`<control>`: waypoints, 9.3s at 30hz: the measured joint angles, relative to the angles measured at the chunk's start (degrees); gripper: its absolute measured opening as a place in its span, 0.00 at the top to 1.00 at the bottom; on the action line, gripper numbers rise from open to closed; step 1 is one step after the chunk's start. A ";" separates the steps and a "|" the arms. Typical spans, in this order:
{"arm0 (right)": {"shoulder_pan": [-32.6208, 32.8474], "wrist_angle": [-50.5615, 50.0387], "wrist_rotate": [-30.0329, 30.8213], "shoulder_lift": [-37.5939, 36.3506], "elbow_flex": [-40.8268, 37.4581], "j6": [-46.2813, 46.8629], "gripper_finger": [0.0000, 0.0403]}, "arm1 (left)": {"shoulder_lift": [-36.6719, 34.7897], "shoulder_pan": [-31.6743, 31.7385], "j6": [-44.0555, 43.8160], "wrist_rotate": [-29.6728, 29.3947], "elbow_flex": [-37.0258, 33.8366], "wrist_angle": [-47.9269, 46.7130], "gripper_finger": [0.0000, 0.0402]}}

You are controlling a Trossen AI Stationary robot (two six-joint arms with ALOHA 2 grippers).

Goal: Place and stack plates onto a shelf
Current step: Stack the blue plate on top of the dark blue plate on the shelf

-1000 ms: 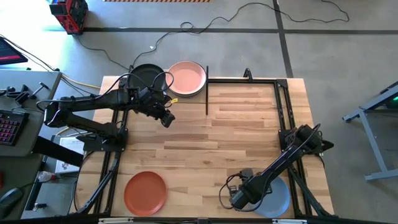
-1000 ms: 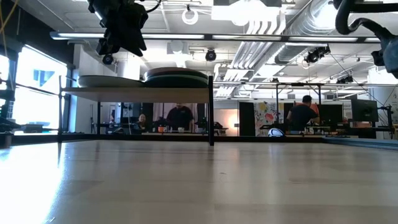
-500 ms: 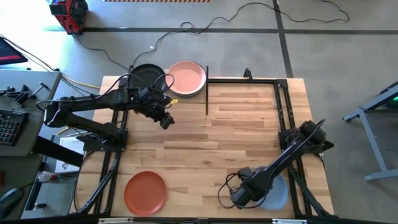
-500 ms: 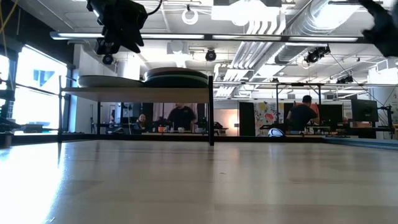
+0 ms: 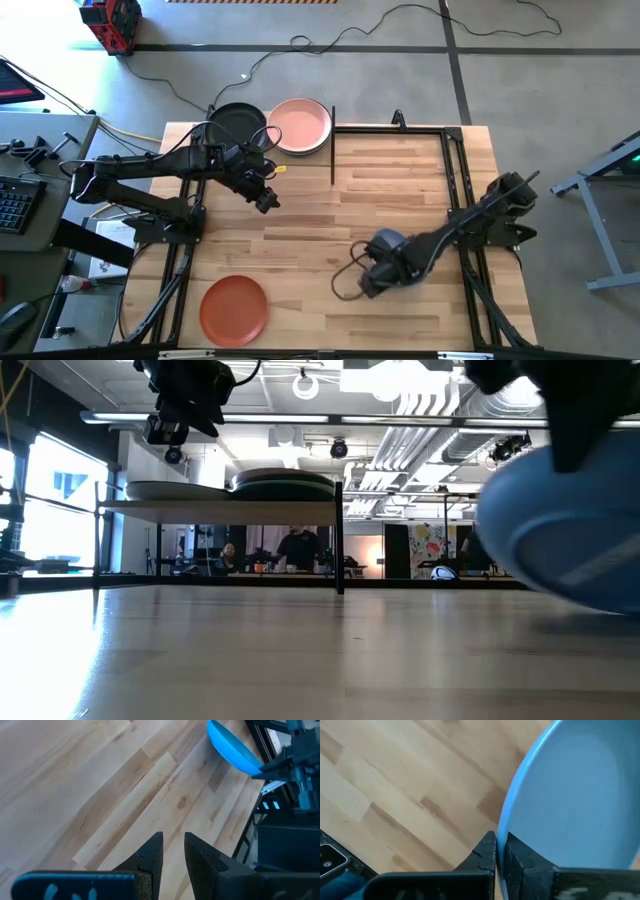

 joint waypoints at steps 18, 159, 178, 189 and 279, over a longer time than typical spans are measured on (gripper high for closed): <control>-14.89 0.40 -0.79 -10.86 0.00 -43.53 1.00 | 0.00 -0.09 -6.77 -0.25 0.00 0.06 0.83; -24.11 -9.43 0.71 -15.13 11.30 -117.23 0.69 | 3.19 5.75 -24.84 -0.74 0.04 9.36 0.98; -24.15 -11.54 4.07 -16.16 11.28 -112.73 0.69 | -13.13 17.24 -26.51 -15.98 0.00 -4.32 0.98; -24.15 -11.37 4.07 -16.16 11.28 -112.75 0.69 | -21.45 28.79 -28.04 -24.90 0.00 -10.92 0.98; -24.54 -13.49 4.10 -16.12 11.28 -109.93 0.69 | -18.30 46.90 -15.30 -11.22 0.02 -25.71 0.79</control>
